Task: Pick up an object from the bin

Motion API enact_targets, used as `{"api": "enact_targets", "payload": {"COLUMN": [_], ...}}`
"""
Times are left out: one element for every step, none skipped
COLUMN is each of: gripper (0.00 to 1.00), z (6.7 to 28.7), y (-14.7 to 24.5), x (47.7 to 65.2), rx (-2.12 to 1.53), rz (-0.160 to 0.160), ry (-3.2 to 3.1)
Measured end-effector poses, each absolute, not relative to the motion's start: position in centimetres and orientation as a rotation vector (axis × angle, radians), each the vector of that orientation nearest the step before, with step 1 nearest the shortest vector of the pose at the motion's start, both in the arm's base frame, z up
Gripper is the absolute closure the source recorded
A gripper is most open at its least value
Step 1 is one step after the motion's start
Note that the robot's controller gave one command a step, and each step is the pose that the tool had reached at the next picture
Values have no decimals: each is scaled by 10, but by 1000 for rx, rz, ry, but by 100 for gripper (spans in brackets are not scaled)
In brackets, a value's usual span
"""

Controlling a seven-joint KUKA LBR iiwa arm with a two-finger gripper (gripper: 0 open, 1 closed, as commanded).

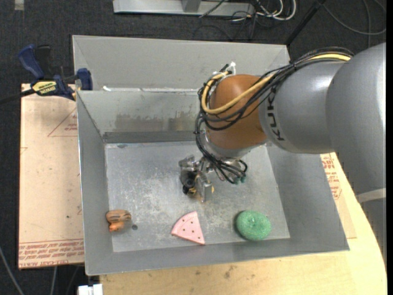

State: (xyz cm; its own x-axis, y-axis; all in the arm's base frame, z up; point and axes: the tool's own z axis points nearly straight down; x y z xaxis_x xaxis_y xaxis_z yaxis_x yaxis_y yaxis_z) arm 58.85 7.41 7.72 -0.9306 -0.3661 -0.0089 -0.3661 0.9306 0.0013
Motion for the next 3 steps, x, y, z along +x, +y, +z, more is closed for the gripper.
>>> {"api": "enact_targets", "payload": {"gripper": [100,100,100], "z": [77,194,194], "y": [74,96,96], "x": [589,594,594], "rx": [-583,-636,-636], "rz": [5,2,2], "ry": [3078,3073,3073]}}
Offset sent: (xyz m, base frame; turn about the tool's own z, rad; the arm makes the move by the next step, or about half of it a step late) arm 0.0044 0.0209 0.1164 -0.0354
